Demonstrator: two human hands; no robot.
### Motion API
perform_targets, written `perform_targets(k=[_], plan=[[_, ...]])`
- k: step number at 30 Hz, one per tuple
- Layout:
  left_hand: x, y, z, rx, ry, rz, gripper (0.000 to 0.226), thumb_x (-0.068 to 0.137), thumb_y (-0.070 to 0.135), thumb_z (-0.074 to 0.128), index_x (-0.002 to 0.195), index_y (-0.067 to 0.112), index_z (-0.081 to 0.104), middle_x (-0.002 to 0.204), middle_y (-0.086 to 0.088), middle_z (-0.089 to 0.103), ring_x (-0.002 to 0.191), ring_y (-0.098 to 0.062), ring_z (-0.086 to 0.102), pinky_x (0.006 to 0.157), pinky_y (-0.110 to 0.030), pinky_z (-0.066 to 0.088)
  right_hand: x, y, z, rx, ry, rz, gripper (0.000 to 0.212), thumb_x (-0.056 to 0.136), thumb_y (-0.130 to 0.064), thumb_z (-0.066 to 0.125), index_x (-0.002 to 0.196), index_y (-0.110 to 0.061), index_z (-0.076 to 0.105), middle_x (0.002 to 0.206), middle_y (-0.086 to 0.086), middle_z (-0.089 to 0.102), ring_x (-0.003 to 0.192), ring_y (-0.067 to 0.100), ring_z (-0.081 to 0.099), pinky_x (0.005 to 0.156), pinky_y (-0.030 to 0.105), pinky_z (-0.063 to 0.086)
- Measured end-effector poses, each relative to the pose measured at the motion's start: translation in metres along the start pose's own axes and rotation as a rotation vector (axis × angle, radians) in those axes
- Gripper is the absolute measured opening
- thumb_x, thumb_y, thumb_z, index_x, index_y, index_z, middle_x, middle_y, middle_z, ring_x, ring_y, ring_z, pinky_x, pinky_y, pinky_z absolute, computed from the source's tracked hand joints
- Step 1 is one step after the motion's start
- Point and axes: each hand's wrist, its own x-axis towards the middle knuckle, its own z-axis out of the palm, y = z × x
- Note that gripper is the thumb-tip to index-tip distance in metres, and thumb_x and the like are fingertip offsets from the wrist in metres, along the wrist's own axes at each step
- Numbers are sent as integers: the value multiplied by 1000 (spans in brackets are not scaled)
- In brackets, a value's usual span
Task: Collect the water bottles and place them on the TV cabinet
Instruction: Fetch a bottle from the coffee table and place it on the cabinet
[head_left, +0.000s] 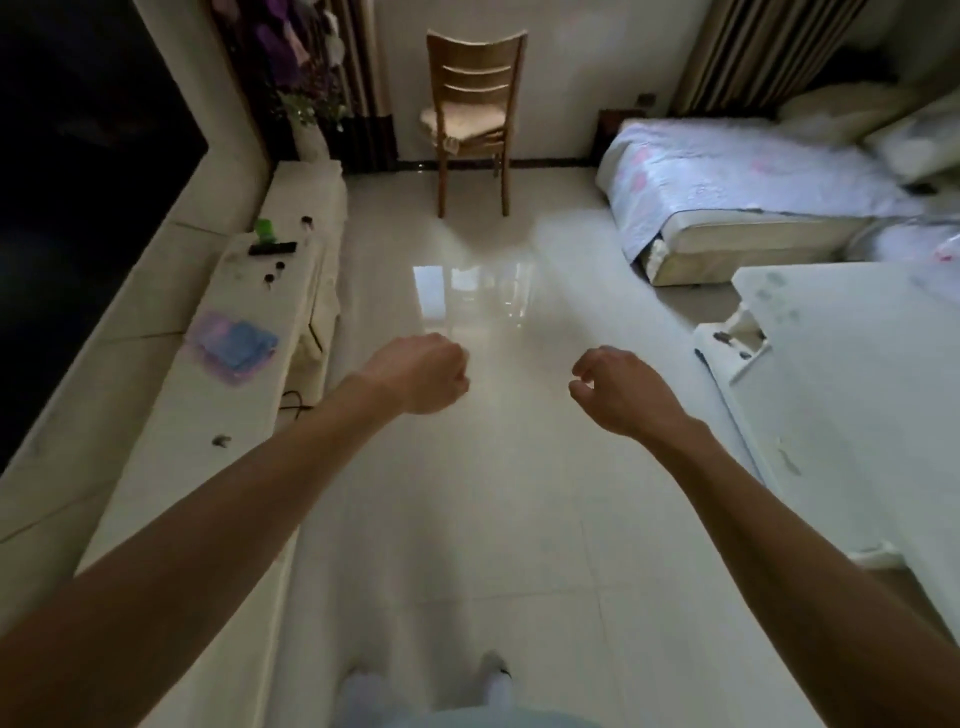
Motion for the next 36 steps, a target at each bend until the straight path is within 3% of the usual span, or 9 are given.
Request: perform_targets(k=[5,13,24,36], plan=[[68,67,-12,52,7,193,29,99,33,44,106,15,66,107,-5,67,93,-24,65,71,-30,45,-7,75,-29,20,58,203,33,90,-31,56,117,-12,63,115,8,65,101,24,62,86,36,51],[158,114,-23,66,-35,383,28,98,28,43,102,12,66,103,-6,68,89,-25,65,77,-37,55,6,138,-47,25,64,413,33,92,-30,53,120,-14,61,119,3,63,105,21,60,83,33,46],[327,108,-66,127,-26,597,32,99,32,41,108,11,64,106,-7,66,94,-26,64,80,-38,55,136,174,-65,44,90,605,31,91,-30,53,118,-16,61,119,1,63,105,21,60,87,36,49],[458,114,-107,147,-60,687,32,99,36,41,105,14,64,102,-3,67,89,-22,63,76,-36,54,231,218,-96,41,176,698,31,91,-30,52,116,-16,63,120,1,62,105,22,60,87,36,48]])
